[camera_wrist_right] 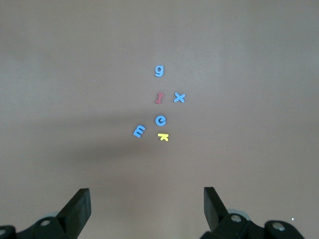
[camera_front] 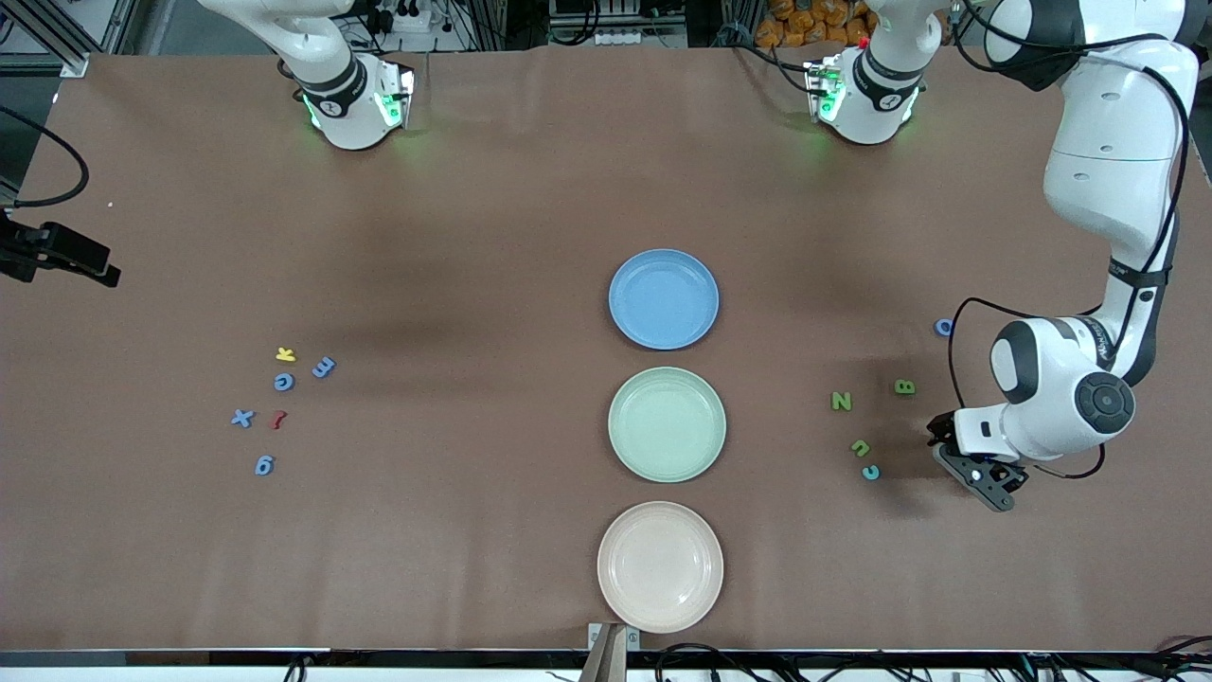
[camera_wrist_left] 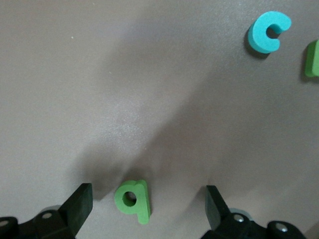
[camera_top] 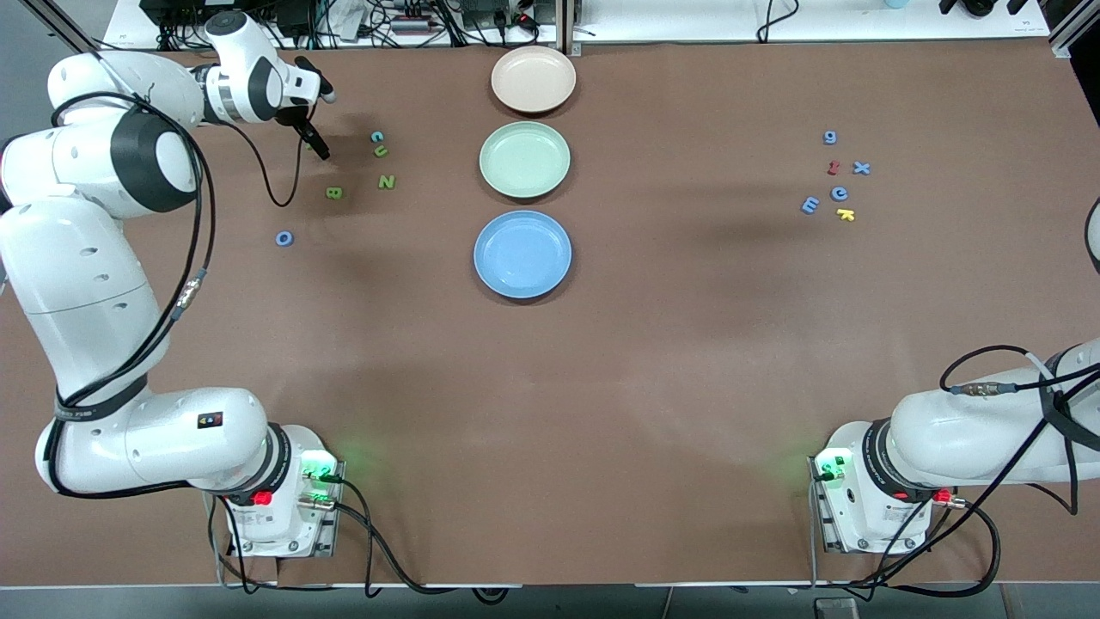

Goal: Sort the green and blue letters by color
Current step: 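Lower the open left gripper onto the green q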

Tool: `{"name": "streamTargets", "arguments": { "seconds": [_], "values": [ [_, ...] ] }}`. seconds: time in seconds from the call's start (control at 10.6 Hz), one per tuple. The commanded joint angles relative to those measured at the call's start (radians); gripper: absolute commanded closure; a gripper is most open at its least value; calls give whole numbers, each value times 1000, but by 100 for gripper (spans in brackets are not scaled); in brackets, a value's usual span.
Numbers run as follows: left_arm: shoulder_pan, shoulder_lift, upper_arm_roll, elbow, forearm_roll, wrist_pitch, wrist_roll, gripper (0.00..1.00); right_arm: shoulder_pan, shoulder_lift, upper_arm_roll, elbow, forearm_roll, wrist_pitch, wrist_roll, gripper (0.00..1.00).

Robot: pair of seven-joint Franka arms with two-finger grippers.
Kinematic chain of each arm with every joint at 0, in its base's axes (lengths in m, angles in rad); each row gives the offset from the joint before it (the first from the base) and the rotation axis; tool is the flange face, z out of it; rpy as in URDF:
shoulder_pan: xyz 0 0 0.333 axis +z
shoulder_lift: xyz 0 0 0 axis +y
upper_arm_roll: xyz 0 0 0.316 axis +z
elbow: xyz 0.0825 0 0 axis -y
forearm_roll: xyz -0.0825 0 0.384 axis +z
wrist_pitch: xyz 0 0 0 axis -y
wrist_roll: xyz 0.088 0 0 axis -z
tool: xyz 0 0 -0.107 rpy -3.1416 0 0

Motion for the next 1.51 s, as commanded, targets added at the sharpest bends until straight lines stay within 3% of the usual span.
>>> {"name": "streamTargets", "arguments": {
  "seconds": [0.0,0.09,0.66,0.94,1.41],
  "values": [
    [6,10,0,20,-39,4,38,75,1,3,0,9,-6,2,0,0],
    [6,10,0,20,-40,4,45,100,1,3,0,9,-6,0,-2,0],
    [3,-19,-3,19,-48,3,12,100,0,3,0,9,-6,0,0,0],
    [0,-92,-5,8,-43,-80,-284,100,0,3,2,9,-5,0,0,0],
    [-29,-180,-6,9,-45,-171,-446,100,0,3,0,9,-6,2,0,0]
  ]
}}
